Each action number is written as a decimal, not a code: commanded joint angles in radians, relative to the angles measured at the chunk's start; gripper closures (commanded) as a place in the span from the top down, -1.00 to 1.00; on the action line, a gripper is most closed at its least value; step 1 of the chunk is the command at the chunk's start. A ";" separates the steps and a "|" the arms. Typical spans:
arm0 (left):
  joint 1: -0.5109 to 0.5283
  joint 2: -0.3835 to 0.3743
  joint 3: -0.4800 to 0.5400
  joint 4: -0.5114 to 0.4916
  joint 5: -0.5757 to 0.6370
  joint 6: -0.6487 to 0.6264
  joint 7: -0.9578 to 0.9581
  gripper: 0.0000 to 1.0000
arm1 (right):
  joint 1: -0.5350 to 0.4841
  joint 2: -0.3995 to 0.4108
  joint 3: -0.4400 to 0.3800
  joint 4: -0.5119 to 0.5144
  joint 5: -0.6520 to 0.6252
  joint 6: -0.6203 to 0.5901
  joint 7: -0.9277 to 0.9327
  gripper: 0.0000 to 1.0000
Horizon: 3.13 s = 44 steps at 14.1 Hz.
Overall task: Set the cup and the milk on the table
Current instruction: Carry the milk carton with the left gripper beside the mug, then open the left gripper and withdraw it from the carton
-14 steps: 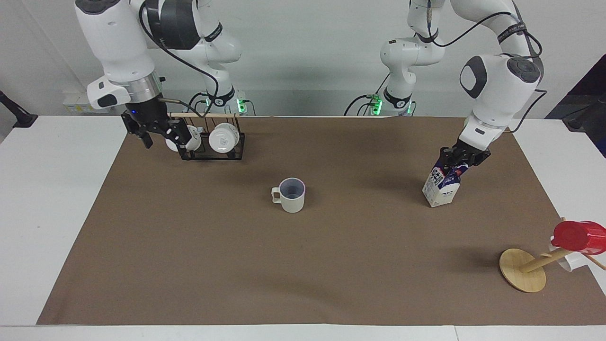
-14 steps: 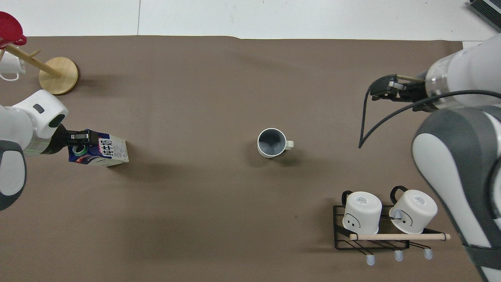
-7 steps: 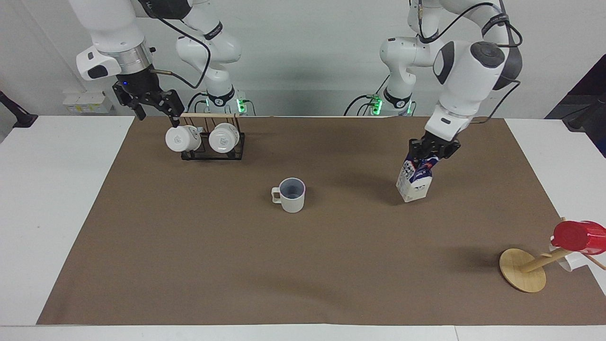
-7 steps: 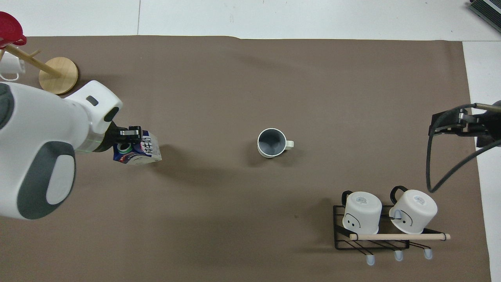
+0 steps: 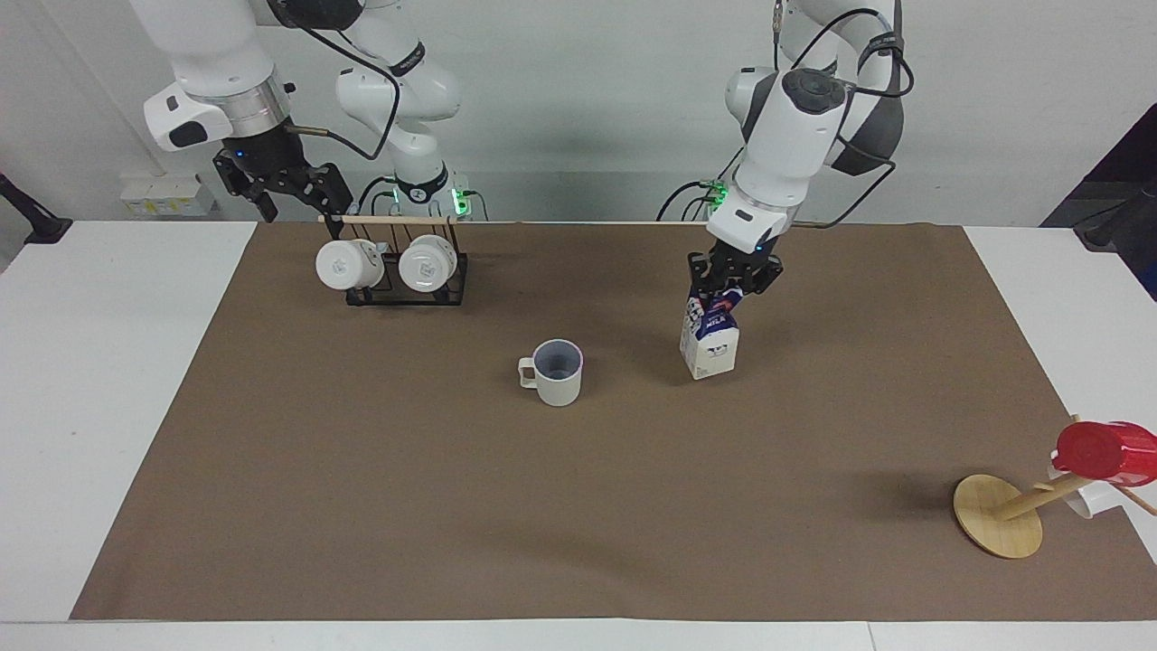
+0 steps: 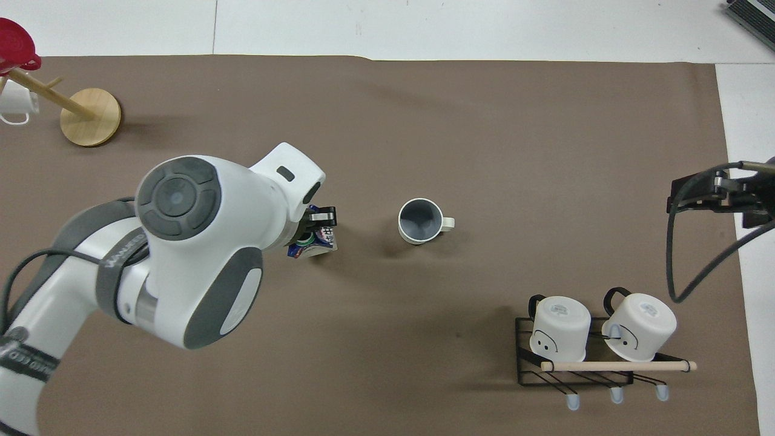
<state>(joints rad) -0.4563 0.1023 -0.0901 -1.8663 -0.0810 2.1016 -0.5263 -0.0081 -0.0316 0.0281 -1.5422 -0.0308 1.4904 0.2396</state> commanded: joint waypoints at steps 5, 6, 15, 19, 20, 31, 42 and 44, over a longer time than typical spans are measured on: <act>-0.022 0.070 0.015 0.052 -0.040 0.023 0.006 -0.23 | -0.021 0.010 0.007 0.020 0.009 -0.012 -0.025 1.00; -0.021 0.070 0.015 0.052 -0.040 0.023 0.006 -0.20 | -0.021 0.010 0.007 0.020 0.009 -0.012 -0.025 1.00; -0.013 0.050 0.018 0.062 -0.036 -0.041 0.011 1.00 | -0.020 0.009 0.007 0.019 0.009 -0.012 -0.026 1.00; 0.068 -0.073 0.032 0.071 -0.037 -0.237 0.167 1.00 | -0.023 0.009 0.007 0.020 0.009 -0.010 -0.025 1.00; 0.094 -0.094 0.032 0.076 -0.039 -0.280 0.221 1.00 | -0.023 0.009 0.007 0.020 0.009 -0.010 -0.025 1.00; 0.429 -0.161 0.032 0.101 0.050 -0.465 0.618 1.00 | -0.023 0.009 0.007 0.020 0.009 -0.010 -0.034 1.00; 0.430 -0.177 0.032 0.154 0.050 -0.526 0.611 1.00 | -0.021 0.005 0.009 0.017 0.011 -0.012 -0.028 1.00; 0.430 -0.177 0.032 0.154 0.050 -0.526 0.611 1.00 | -0.021 0.004 0.009 0.011 0.011 -0.012 -0.029 1.00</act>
<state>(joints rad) -0.0300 -0.0693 -0.0530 -1.7233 -0.0479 1.5997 0.0862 -0.0114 -0.0314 0.0280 -1.5406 -0.0307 1.4904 0.2393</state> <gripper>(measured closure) 0.000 0.000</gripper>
